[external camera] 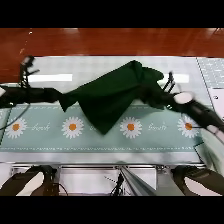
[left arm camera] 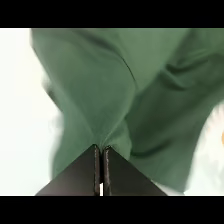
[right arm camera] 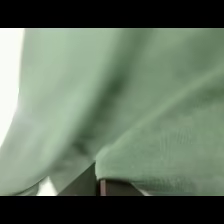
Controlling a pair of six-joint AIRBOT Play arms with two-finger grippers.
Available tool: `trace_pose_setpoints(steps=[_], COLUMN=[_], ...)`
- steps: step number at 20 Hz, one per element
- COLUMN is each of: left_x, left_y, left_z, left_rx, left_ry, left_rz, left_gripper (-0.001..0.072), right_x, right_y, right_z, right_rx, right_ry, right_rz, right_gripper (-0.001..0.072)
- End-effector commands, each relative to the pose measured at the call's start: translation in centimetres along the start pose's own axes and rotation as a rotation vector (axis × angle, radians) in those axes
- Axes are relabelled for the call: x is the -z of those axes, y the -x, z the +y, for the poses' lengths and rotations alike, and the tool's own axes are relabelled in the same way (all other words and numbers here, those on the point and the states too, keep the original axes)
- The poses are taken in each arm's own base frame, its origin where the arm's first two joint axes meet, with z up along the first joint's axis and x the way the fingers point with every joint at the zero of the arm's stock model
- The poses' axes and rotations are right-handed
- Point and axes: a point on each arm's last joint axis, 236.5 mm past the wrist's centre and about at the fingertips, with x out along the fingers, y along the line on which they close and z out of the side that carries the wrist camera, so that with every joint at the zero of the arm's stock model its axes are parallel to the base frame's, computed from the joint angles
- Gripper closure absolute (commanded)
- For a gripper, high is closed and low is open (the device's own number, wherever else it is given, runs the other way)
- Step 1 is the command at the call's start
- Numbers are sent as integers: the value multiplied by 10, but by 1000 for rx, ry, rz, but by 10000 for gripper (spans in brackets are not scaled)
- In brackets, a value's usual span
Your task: Fold the shirts.
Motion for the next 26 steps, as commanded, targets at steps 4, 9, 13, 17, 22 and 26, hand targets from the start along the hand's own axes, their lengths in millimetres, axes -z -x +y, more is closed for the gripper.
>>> trace_pose_setpoints(steps=[4,9,13,17,22,26], left_x=[-153,-190,-162,-125,-100,-86], left_y=[187,362,449,499,457,388], left_z=[-27,-129,-195,-231,-217,-164], left_rx=[-209,-360,-515,-659,-627,-561], left_ry=[-208,-450,-614,-697,-688,-599], left_rz=[-543,-928,-1098,-1194,-981,-669], left_gripper=[683,684,684,684,684,684], right_x=[-72,-63,-25,20,41,1], right_y=[208,330,357,364,365,373], right_z=[152,196,203,196,165,106], right_rx=[-254,-223,-131,-70,58,324], right_ry=[344,476,597,646,639,582], right_rz=[-250,-392,-313,-169,-62,-129], right_gripper=[692,692,692,692,691,693])
